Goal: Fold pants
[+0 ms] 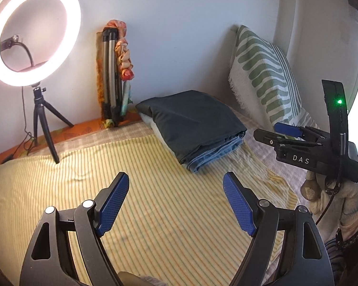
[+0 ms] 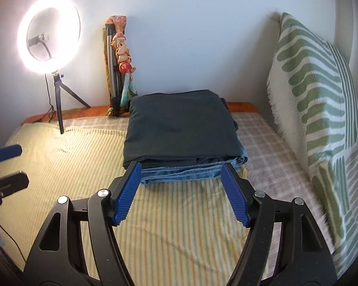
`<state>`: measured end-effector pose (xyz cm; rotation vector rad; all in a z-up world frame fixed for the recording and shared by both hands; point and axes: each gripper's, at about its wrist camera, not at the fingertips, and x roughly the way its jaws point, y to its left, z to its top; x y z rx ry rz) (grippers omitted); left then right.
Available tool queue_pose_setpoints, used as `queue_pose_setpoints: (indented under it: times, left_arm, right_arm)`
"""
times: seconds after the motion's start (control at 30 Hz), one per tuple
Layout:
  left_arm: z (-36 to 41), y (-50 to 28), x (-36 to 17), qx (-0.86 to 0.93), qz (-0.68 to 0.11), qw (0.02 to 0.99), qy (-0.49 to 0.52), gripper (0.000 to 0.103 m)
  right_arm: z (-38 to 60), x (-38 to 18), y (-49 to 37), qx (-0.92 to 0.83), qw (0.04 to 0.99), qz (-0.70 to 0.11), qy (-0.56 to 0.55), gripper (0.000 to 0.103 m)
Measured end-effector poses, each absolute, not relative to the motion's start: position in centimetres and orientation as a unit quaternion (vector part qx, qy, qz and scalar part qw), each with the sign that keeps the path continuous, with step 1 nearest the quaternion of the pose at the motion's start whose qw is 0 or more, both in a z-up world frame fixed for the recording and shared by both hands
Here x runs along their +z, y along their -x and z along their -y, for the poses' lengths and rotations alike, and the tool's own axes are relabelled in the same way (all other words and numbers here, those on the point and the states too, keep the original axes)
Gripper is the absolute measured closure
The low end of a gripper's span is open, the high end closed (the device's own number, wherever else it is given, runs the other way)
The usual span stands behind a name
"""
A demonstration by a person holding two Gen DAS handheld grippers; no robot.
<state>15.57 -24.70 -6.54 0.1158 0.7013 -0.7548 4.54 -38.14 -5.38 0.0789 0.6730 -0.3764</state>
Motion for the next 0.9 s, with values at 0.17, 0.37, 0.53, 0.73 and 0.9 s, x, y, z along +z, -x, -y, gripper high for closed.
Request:
queue_pose_setpoints:
  times: [0.17, 0.37, 0.53, 0.73, 0.9]
  left_arm:
    - [24.1, -15.4, -6.8, -0.357, -0.336, 0.87, -0.056, 0.022]
    - [23.3, -15.5, -7.0, -0.354, -0.33, 0.874, -0.043, 0.021]
    - [22.8, -15.4, -7.1, -0.35, -0.32, 0.879, -0.046, 0.02]
    - [22.5, -15.5, -7.7, -0.344, -0.332, 0.877, -0.049, 0.02]
    - [22.4, -15.5, -8.4, -0.337, -0.338, 0.876, -0.061, 0.02]
  right_arm:
    - [37.9, -6.2, -4.5, -0.192, 0.926, -0.321, -0.049, 0.031]
    - [37.5, -6.9, -4.4, -0.192, 0.927, -0.317, -0.052, 0.031]
    - [37.6, -7.3, -4.2, -0.198, 0.929, -0.309, -0.054, 0.031]
    - [37.6, -7.7, -4.2, -0.201, 0.929, -0.308, -0.05, 0.031]
    - [37.4, -7.3, -3.8, -0.207, 0.931, -0.297, -0.035, 0.031]
